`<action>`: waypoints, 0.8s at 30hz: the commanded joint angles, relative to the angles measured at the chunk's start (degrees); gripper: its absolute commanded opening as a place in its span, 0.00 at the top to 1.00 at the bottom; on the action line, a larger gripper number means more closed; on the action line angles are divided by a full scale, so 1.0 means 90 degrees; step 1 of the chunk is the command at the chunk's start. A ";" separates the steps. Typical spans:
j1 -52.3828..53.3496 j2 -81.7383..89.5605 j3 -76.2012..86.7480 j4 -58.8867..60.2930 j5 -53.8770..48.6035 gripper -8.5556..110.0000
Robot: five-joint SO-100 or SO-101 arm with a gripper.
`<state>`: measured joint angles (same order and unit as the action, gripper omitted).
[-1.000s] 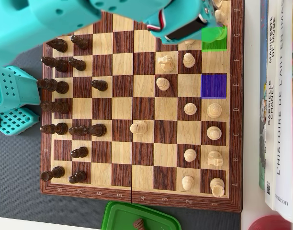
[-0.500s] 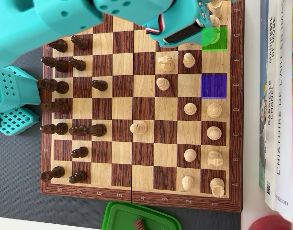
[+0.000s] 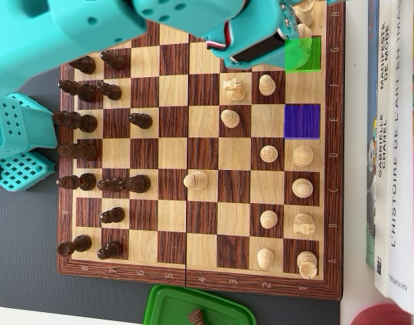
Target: Play chess
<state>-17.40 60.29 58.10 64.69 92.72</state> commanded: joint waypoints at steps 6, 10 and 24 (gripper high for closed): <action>0.0068 0.0479 -0.0098 -0.0059 0.0039 0.80; 0.0059 0.0527 -0.0098 -0.0068 0.0039 0.80; -0.0049 0.1309 0.0254 -0.0078 0.0049 0.80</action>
<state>-17.31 68.03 61.70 64.51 92.72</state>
